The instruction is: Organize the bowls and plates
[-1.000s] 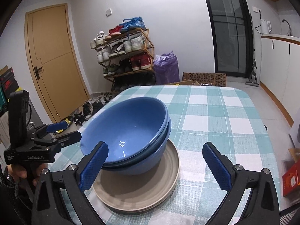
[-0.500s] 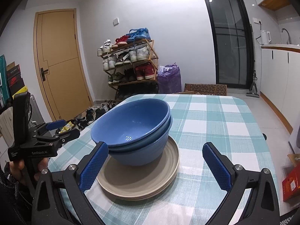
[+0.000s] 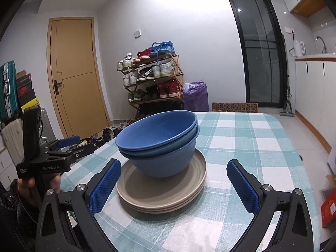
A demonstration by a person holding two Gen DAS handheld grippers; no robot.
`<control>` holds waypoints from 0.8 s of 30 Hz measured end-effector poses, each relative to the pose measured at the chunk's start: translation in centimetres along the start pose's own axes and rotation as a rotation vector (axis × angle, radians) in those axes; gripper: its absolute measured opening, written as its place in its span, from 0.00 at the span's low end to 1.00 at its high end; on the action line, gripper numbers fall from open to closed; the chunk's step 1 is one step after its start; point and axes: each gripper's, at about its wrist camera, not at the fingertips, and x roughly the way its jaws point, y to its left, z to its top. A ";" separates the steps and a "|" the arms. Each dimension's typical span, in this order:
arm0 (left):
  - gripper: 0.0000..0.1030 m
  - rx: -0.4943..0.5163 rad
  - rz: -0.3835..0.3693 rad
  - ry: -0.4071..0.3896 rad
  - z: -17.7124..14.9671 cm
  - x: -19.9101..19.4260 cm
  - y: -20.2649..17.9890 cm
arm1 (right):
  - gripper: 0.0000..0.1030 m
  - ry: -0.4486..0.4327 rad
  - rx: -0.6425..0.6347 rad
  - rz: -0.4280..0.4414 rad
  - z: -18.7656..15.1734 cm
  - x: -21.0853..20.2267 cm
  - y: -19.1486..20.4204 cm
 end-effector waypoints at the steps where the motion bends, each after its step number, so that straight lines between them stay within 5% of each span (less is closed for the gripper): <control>1: 1.00 -0.002 -0.001 -0.006 -0.1 -0.1 0.0 | 0.99 -0.010 -0.004 0.002 -0.2 -0.2 0.1; 24: 1.00 0.014 -0.008 -0.047 -3.3 0.6 -0.3 | 0.99 -0.030 0.011 -0.025 -3.9 0.2 -1.3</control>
